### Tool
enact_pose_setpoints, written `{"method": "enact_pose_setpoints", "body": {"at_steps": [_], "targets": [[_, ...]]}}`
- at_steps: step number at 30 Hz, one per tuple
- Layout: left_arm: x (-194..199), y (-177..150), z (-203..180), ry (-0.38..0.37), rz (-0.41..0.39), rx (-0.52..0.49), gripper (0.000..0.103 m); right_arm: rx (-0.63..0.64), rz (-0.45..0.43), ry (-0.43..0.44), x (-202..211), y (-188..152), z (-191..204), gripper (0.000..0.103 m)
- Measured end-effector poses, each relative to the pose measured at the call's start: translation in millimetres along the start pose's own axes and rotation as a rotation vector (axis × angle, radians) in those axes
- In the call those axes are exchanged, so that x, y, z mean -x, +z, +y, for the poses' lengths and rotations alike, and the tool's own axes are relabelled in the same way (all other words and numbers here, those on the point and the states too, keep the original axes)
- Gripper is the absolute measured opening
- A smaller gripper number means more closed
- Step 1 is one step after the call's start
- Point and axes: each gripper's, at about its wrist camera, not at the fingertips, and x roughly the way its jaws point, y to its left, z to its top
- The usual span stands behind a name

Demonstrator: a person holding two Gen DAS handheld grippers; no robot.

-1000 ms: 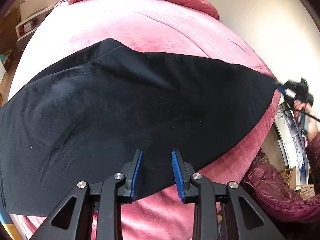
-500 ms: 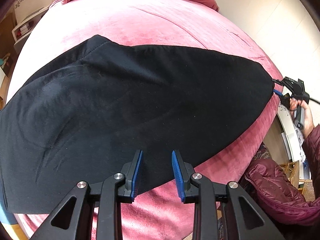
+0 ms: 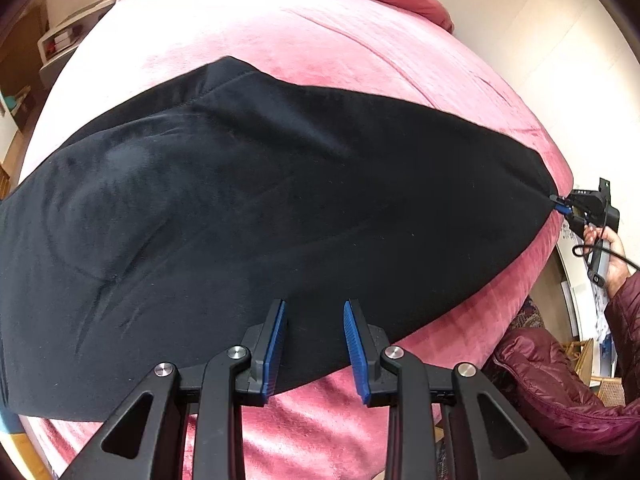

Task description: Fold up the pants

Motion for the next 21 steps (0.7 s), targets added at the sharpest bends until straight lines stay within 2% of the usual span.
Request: {"method": "enact_pose_setpoints", "body": {"at_steps": [2,6,9,12,16,21], "targets": [[1,2,7,0.003,-0.010,0.015,0.030,0.014,-0.007,-0.011,9,1,3,0.024],[7,3,18,0.027,-0.039,0.028,0.032,0.131,-0.094,-0.085,43,-4,28,0.030],[16,2,24,0.045,-0.067,0.056,0.032,0.239,-0.070,0.022,56,-19,67,0.030],[18,2,39,0.052,-0.087,0.099,0.032,0.426,0.051,0.192,44,-53,134,0.030],[19,-4,52,0.071,-0.097,0.129,0.032,0.685,0.285,0.423,8,-134,247,0.030],[18,-14,55,0.091,-0.112,0.119,0.032,0.891,0.512,0.562,-34,-231,358,0.030]]}}
